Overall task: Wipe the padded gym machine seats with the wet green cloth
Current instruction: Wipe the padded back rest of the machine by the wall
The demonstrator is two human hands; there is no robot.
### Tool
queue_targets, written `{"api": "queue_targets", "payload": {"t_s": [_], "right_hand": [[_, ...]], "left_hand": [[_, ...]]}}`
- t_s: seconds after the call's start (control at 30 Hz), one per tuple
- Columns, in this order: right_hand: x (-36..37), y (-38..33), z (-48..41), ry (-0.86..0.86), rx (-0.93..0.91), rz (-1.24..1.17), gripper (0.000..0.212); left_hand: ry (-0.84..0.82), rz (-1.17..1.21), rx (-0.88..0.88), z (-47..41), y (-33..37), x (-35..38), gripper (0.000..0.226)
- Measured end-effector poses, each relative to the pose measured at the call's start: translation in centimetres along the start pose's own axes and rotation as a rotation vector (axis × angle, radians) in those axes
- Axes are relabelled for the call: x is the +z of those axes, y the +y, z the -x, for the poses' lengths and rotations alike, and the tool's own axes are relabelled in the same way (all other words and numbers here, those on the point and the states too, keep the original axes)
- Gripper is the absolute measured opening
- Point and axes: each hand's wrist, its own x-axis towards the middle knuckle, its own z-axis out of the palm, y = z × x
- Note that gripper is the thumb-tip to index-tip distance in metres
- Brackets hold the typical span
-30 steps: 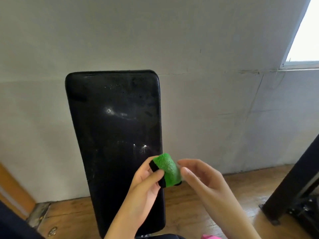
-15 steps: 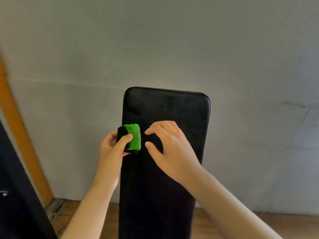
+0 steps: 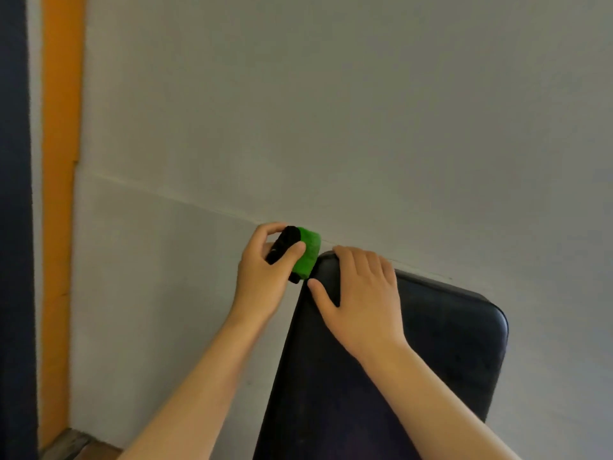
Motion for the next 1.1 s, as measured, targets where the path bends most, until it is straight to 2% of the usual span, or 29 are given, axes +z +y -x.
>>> {"api": "queue_targets", "payload": {"t_s": [0.1, 0.17, 0.43, 0.7, 0.93, 1.0, 1.1], "right_hand": [[0.7, 0.2, -0.2, 0.072, 0.012, 0.0, 0.055], [1.2, 0.3, -0.5, 0.092, 0.014, 0.029, 0.053], [1.9, 0.2, -0.8, 0.112, 0.0, 0.172, 0.055], [2.0, -0.1, -0.7, 0.119, 0.002, 0.226, 0.059], [2.2, 0.0, -0.7, 0.163, -0.036, 0.236, 0.059], [2.3, -0.1, -0.8, 0.164, -0.037, 0.235, 0.059], [2.5, 0.1, -0.8, 0.177, -0.037, 0.226, 0.059]], "left_hand": [[-0.123, 0.024, 0.003, -1.9, -0.4, 0.9, 0.023], [-0.149, 0.054, -0.002, -2.6, -1.0, 1.5, 0.021], [-0.089, 0.217, -0.104, -2.4, -3.8, 2.1, 0.011], [-0.08, 0.247, -0.327, 1.4, -6.5, 0.0, 0.01], [-0.021, 0.29, -0.164, -1.1, -3.1, 1.5, 0.015], [0.001, 0.225, -0.105, -1.8, -2.4, 2.2, 0.017], [0.055, 0.176, -0.126, -1.7, -2.6, 2.6, 0.018]]}}
